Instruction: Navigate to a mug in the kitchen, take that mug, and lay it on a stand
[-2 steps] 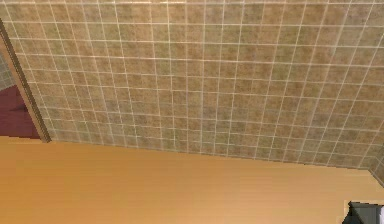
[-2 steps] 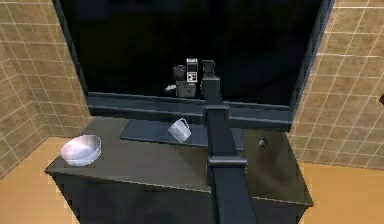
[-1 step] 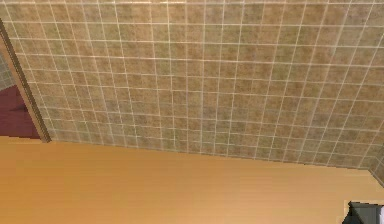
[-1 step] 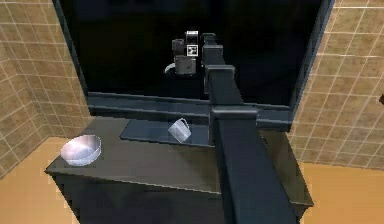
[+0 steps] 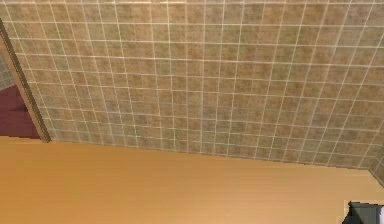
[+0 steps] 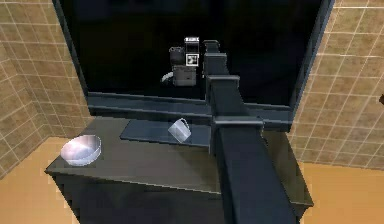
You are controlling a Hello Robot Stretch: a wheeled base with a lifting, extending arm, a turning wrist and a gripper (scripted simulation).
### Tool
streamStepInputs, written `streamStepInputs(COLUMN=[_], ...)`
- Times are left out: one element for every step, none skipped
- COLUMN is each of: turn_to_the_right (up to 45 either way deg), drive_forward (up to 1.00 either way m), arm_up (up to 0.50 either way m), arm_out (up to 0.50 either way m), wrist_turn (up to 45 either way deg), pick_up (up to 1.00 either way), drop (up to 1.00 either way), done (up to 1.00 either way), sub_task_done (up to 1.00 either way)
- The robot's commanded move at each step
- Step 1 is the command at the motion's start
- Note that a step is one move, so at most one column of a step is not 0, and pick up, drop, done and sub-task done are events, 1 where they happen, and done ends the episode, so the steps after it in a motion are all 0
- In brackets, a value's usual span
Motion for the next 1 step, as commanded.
streamStepInputs(turn_to_the_right=[0.0], drive_forward=[0.0], arm_up=[0.0], arm_out=[0.0], wrist_turn=[0.0], pick_up=[0.0], drop=[0.0], done=[1.0], sub_task_done=[0.0])
